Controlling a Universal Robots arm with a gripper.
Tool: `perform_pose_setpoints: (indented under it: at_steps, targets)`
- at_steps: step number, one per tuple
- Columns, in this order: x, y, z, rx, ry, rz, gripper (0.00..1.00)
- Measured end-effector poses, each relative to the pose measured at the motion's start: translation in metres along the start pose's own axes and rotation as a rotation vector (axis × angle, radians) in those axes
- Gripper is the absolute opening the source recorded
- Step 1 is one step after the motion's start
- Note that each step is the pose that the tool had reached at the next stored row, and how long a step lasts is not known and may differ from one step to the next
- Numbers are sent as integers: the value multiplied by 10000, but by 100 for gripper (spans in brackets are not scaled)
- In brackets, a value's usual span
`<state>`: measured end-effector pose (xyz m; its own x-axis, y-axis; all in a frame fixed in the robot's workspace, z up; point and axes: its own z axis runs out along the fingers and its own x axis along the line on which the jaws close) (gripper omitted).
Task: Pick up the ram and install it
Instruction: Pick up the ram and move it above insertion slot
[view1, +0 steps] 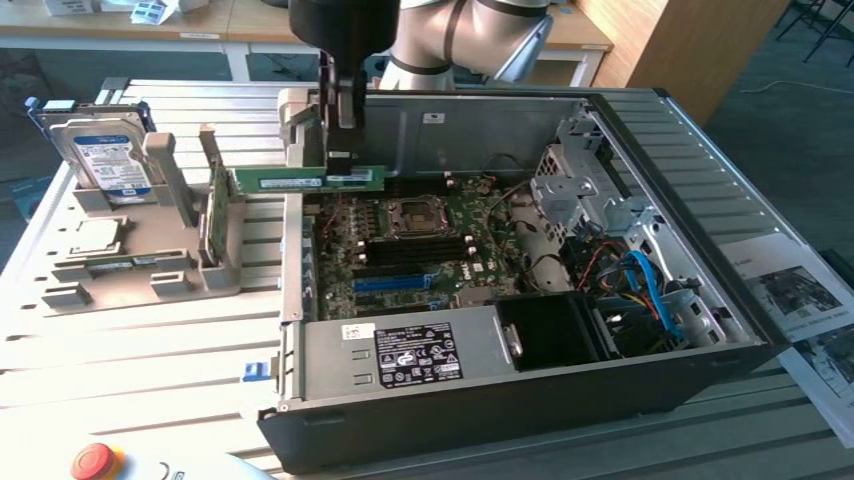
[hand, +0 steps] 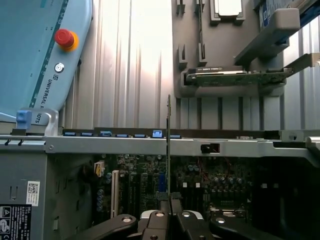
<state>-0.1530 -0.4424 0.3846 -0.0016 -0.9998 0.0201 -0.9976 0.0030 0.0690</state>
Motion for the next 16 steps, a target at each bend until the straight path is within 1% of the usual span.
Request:
perform_pose_setpoints:
  at_steps: [16]
  targets:
    - [28, -357, -24, -35, -1, 0, 12]
